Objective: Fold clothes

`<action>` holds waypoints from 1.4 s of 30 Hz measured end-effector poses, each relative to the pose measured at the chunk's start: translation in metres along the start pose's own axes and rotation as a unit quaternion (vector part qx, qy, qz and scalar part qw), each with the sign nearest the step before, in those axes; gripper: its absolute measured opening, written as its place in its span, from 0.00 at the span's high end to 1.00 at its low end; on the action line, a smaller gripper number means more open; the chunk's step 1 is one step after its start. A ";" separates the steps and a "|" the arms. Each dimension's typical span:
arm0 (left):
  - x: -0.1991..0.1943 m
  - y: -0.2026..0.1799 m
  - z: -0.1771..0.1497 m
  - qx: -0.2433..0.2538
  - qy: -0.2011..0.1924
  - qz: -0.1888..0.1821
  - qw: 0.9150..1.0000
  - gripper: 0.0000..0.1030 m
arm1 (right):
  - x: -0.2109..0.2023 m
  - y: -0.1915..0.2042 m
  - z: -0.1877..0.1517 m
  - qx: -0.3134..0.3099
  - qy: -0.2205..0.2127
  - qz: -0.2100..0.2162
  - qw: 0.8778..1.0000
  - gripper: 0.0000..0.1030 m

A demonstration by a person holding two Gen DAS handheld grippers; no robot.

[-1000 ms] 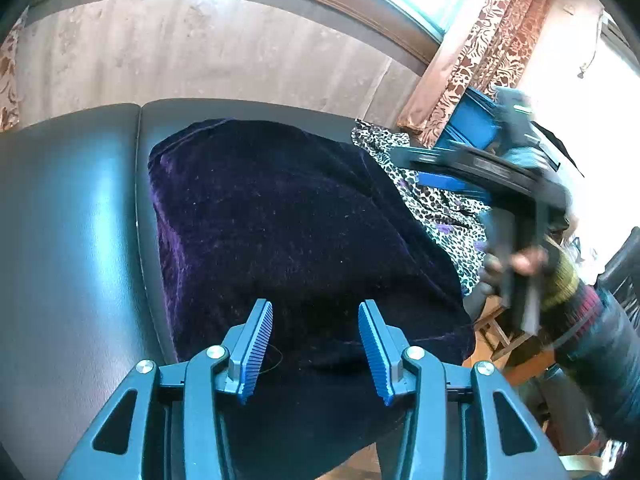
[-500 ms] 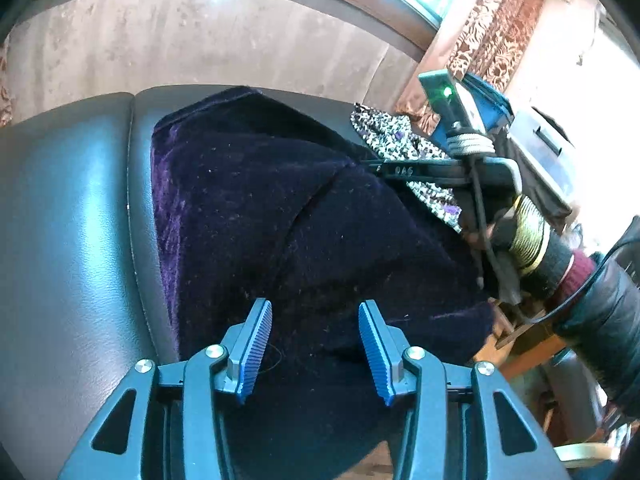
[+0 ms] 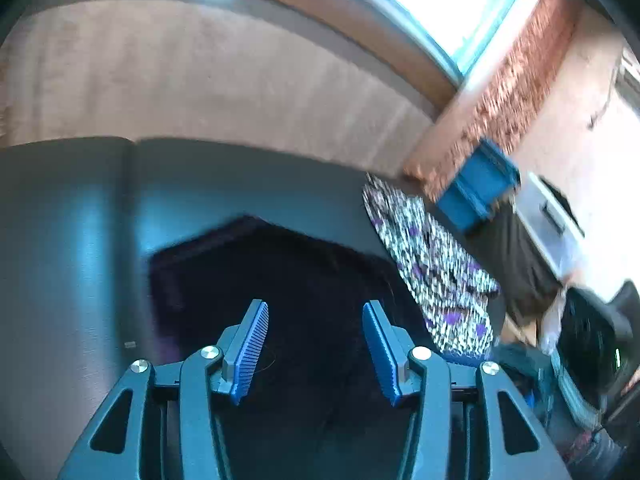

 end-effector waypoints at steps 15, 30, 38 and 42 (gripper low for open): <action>0.055 0.008 -0.004 0.067 0.007 0.093 0.993 0.73 | 0.017 -0.006 -0.084 -0.060 -0.043 -0.003 0.997 0.44; -0.025 -0.013 -0.099 0.061 -0.068 0.102 0.991 0.55 | -0.004 -0.018 0.030 0.025 -0.077 0.012 0.997 0.15; -0.006 -0.025 -0.144 0.115 -0.047 0.139 0.982 0.54 | 0.116 -0.014 0.076 -0.018 0.043 -0.006 0.999 0.12; 0.002 -0.027 -0.146 0.123 -0.066 0.153 0.978 0.51 | 0.141 -0.013 0.077 -0.037 0.065 -0.031 0.997 0.07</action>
Point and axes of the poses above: each gripper's, at about its wrist camera, not at the fingertips, and x roughly the way its jaws point, y to its left, z to its top, the point moved 1 cm from there along x, roughly the way its jaws point, and after that the axes turned 5 degrees about y, right-handed, at the moved point
